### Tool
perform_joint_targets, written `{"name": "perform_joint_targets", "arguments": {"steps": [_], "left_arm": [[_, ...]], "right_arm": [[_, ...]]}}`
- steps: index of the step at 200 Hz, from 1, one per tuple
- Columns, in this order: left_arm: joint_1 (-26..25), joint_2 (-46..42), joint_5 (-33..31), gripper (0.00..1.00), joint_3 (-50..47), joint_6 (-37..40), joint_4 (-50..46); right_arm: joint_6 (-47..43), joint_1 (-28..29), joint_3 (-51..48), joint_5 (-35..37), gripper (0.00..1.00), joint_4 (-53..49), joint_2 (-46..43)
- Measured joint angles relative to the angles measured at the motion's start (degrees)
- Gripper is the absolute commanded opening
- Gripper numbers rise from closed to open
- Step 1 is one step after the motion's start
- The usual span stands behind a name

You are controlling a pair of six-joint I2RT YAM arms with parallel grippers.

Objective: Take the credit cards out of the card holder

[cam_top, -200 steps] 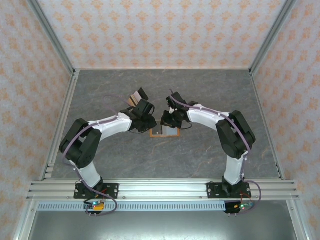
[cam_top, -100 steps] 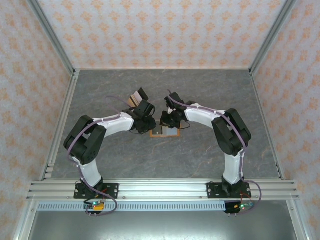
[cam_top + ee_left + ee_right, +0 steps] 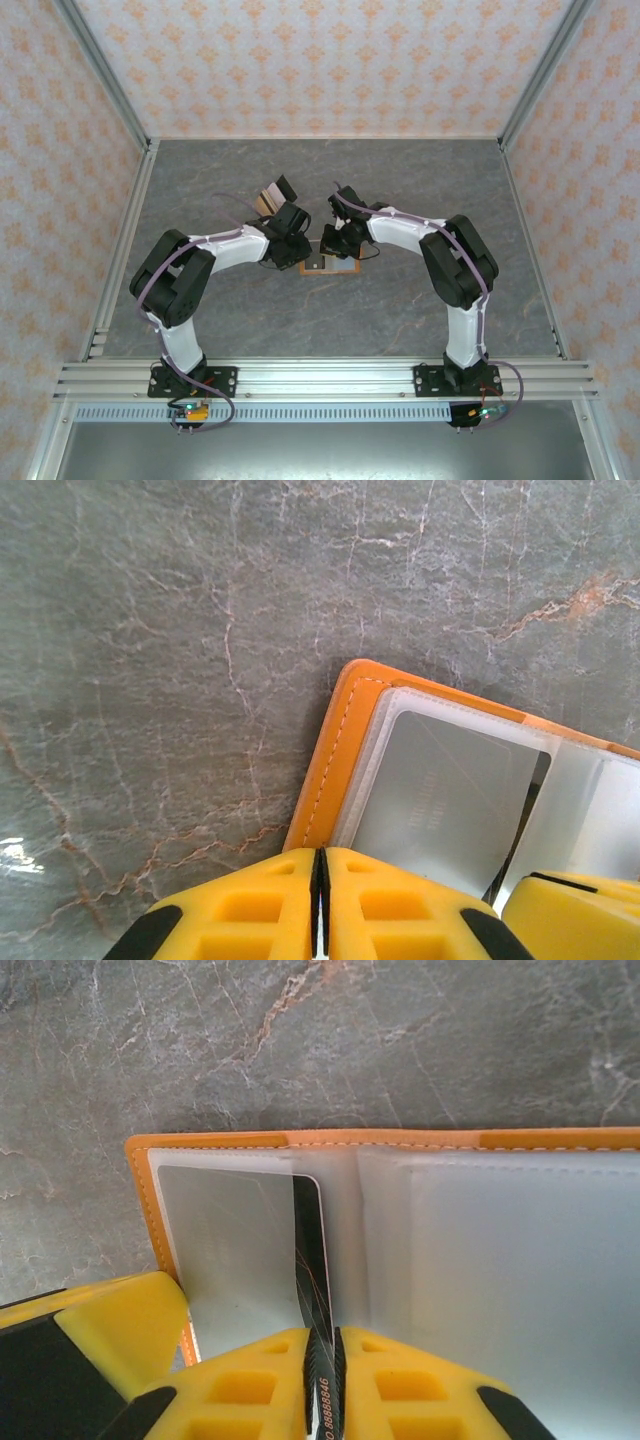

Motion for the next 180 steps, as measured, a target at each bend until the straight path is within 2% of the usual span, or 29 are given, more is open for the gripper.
{"name": "perform_joint_targets", "arguments": {"steps": [180], "left_arm": [[0.0, 0.0, -0.04, 0.09, -0.7, 0.0, 0.94]], "right_arm": [[-0.07, -0.15, -0.79, -1.27, 0.16, 2.27, 0.81]]}}
